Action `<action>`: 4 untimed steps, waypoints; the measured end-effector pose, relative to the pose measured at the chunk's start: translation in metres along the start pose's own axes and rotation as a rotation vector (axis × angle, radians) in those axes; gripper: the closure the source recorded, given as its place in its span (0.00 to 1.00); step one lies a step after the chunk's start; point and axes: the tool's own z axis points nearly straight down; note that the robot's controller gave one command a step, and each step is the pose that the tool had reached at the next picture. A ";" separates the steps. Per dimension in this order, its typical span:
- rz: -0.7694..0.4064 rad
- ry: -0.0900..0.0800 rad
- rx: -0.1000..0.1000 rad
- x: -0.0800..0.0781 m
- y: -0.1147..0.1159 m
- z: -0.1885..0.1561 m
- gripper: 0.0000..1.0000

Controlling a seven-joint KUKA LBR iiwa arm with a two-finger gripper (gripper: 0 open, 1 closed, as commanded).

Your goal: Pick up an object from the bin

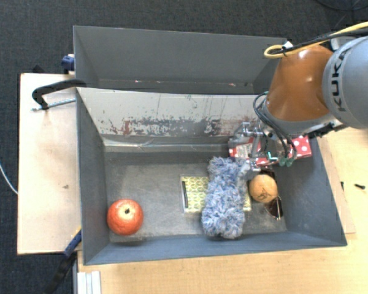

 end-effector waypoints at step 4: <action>-0.497 -0.013 0.003 0.017 0.006 -0.071 1.00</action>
Offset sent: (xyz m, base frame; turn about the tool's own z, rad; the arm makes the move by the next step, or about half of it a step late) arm -0.0253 0.0351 -0.0622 -0.3375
